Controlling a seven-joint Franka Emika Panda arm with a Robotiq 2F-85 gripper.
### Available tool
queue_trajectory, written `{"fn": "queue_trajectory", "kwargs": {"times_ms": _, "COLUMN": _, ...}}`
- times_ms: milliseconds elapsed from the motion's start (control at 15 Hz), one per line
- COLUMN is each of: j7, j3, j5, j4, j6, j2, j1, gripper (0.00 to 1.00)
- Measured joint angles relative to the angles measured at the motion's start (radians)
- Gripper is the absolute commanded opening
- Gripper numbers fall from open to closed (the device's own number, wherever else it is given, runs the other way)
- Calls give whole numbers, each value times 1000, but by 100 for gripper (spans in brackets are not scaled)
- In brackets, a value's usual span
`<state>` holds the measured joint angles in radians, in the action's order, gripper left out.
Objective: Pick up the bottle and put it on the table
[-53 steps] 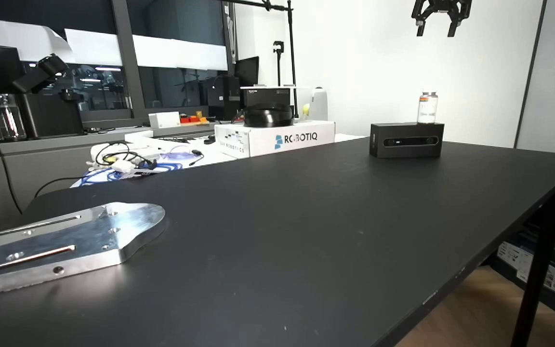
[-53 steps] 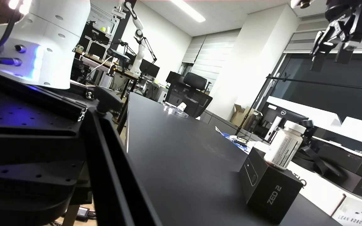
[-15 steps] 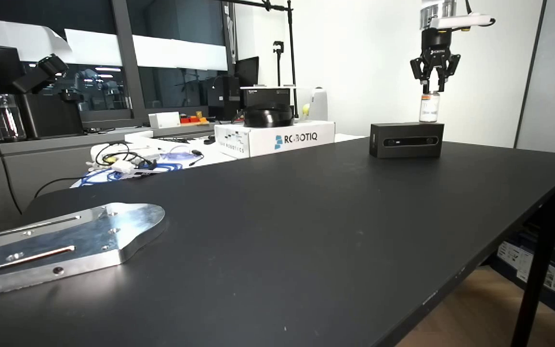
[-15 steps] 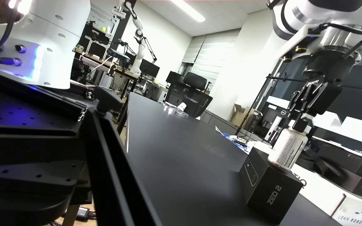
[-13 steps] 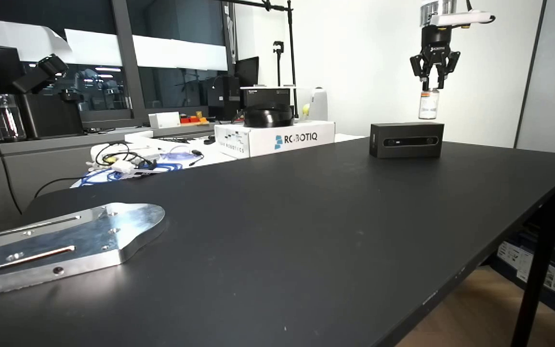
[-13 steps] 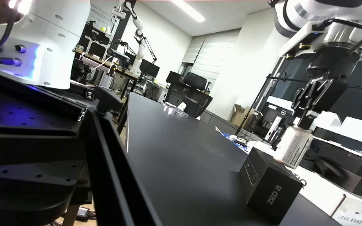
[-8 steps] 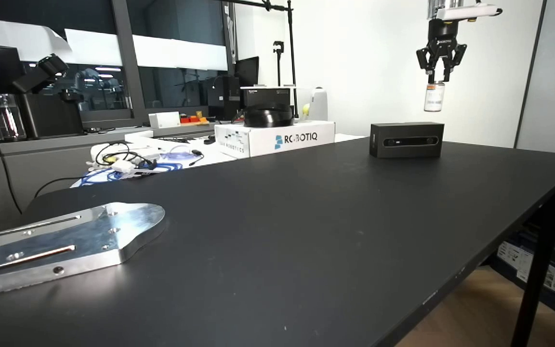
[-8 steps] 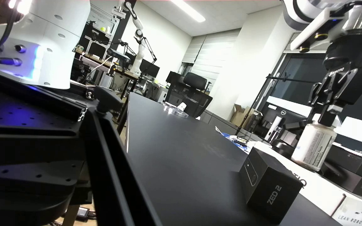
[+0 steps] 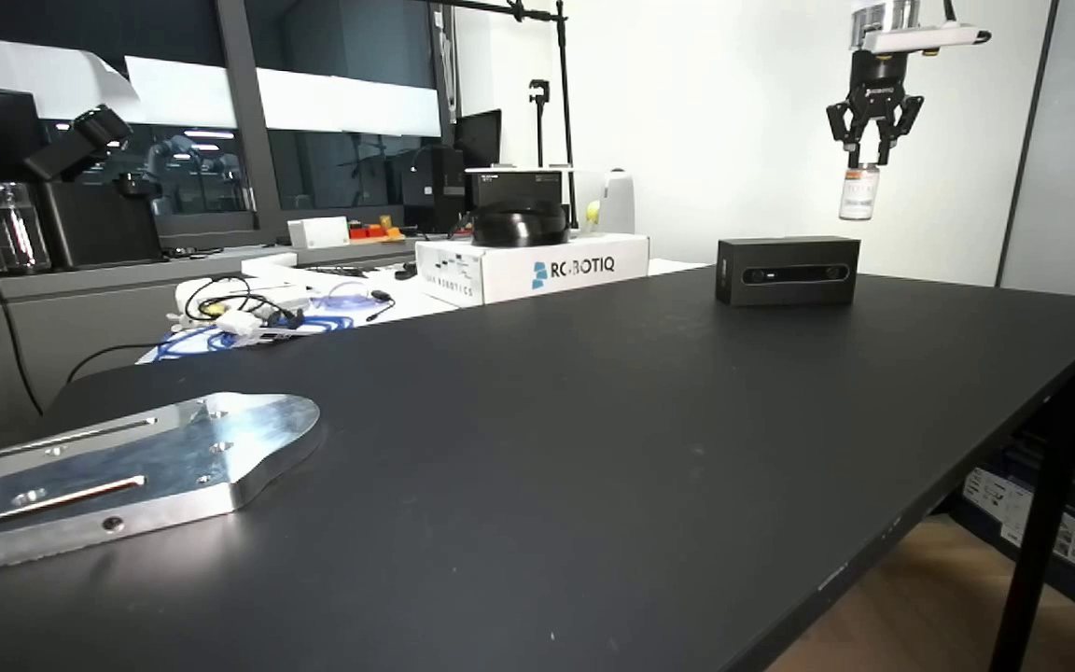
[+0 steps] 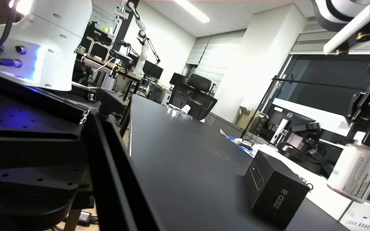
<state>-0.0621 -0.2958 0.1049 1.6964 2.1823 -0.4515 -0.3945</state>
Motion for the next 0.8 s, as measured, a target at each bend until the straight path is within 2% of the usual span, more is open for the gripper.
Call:
{"fn": "queue_trajectory", "kwargs": {"times_ms": 333, "j7": 4, "j3": 16, "j5": 35, "j4": -166, "j6": -53, "j2": -128, "j1": -30, "gripper": 19}}
{"fn": "queue_trajectory", "kwargs": {"times_ms": 800, "j7": 1, "j3": 62, "j5": 36, "j4": -377, "j6": -106, "j2": -295, "j1": -31, "gripper": 19}}
